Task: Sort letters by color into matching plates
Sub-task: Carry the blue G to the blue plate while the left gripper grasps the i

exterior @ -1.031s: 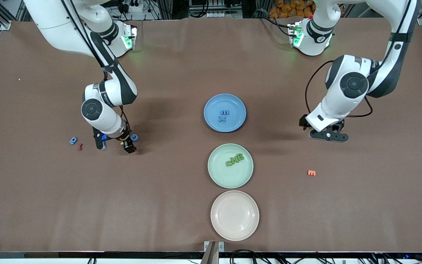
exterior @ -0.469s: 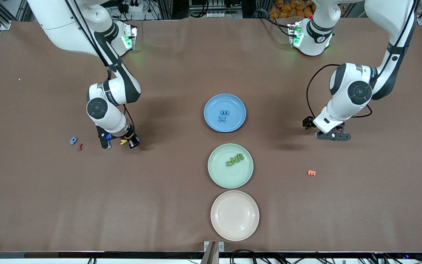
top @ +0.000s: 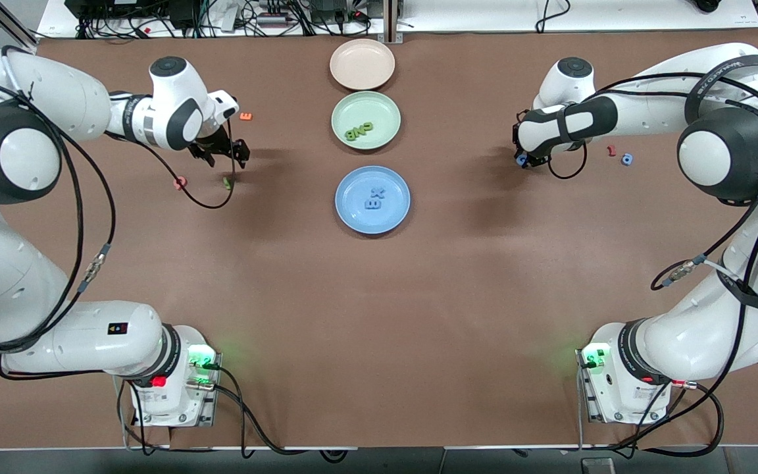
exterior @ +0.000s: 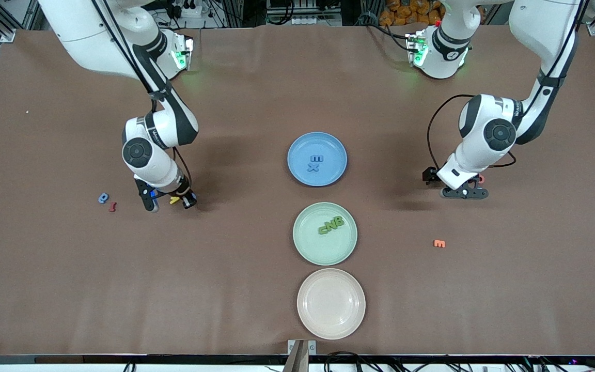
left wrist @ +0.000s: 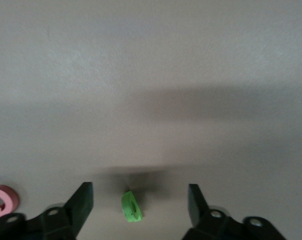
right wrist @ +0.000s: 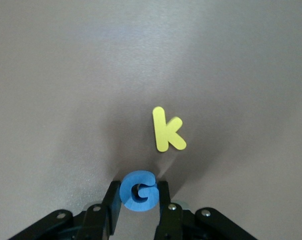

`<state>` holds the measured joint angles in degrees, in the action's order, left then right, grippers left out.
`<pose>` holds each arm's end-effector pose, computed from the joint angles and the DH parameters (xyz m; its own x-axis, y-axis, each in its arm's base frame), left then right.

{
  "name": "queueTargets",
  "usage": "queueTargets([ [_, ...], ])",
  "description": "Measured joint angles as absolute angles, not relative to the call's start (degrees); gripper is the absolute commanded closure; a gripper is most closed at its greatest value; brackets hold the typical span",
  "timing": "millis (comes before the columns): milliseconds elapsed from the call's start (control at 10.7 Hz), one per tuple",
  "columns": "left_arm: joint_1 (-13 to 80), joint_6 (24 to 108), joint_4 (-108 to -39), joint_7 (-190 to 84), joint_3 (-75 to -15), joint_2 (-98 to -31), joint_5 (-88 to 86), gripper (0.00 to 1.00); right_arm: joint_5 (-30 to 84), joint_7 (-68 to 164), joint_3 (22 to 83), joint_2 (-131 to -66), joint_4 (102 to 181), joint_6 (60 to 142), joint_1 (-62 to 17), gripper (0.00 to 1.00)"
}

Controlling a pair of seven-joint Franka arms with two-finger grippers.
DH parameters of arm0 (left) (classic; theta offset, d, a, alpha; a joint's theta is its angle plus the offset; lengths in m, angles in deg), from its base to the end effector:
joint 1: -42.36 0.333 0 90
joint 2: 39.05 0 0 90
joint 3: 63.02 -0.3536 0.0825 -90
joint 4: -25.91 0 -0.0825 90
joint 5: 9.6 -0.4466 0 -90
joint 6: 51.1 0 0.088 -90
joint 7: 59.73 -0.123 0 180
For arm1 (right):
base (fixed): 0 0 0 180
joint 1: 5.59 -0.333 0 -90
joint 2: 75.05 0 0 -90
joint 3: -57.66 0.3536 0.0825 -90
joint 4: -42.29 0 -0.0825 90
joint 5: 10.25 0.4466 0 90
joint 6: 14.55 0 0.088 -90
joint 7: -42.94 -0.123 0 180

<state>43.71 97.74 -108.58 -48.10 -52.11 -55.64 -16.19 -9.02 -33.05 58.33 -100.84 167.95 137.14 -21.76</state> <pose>0.5435 -0.0973 0.1740 0.9980 -0.0562 -0.0304 -0.0565 -0.9984 -0.0085 0.5767 0.1744 0.1400 0.4955 -0.8685 -0.0139 -0.8686 -0.4954 -0.0076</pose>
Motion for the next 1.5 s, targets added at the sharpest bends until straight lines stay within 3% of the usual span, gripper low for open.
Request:
queueTargets([
  [188,44.0,98.2,-109.0,-46.4,-52.1,-56.8,-16.1,0.23,-9.5,-19.9,58.9,-100.8,166.9,134.5,-21.8,0.78],
  [469,44.6,98.2,-110.2,-45.3,-52.1,-57.2,-16.1,0.33,-10.2,-0.9,60.4,-100.3,158.3,120.0,-22.1,0.76],
  [562,44.9,98.2,-110.7,-45.2,-52.1,-57.2,-16.1,0.42,-10.3,2.2,60.9,-100.2,155.8,118.2,-22.2,0.74],
  [844,45.1,98.2,-111.3,-45.1,-52.1,-57.3,-16.1,0.95,-10.5,11.1,62.4,-100.1,152.2,117.3,-26.1,0.74],
  [938,45.1,98.2,-111.4,-45.0,-52.1,-57.4,-16.1,1.0,-10.7,12.8,62.5,-100.1,151.3,117.2,-28.8,0.74],
  [1500,44.9,98.7,-111.1,-41.6,-51.6,-57.5,-16.1,1.0,-11.7,18.8,62.7,-103.5,144.9,115.1,-42.4,0.74],
])
